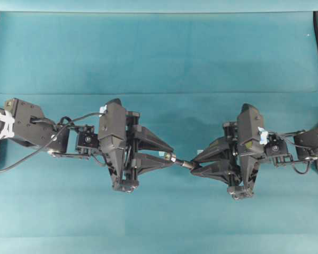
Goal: Insert the washer onto the shaft with both hands.
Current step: 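Bring the washer toward the shaft's upper threaded end, then push the washer down along the shaft with the left gripper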
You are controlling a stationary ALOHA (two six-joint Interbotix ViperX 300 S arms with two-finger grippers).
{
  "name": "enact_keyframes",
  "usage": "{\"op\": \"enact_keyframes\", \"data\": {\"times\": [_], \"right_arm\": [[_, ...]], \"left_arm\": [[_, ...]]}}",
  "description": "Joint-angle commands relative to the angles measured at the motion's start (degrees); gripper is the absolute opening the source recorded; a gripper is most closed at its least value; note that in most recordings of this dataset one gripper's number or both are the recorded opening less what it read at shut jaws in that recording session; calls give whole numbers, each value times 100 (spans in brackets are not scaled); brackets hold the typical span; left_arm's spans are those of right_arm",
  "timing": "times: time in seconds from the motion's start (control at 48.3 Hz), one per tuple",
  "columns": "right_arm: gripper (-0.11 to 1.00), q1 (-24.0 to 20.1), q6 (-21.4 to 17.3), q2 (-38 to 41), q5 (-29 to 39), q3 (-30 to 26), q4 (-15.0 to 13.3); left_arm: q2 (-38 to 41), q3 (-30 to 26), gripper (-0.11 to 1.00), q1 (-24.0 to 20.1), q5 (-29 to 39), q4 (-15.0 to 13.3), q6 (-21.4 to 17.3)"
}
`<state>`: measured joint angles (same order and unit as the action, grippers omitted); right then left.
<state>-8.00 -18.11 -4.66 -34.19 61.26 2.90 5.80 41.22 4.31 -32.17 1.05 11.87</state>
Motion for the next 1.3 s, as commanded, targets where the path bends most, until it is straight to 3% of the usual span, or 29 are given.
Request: {"op": "enact_keyframes", "data": {"times": [0.0, 1.283], "right_arm": [[0, -9, -35, -35, -79, -79, 9], [0, 149, 18, 26, -272, -211, 9]], "left_arm": [[-44, -79, 34, 18, -53, 18, 0], [378, -562, 34, 88, 105, 18, -18]]}}
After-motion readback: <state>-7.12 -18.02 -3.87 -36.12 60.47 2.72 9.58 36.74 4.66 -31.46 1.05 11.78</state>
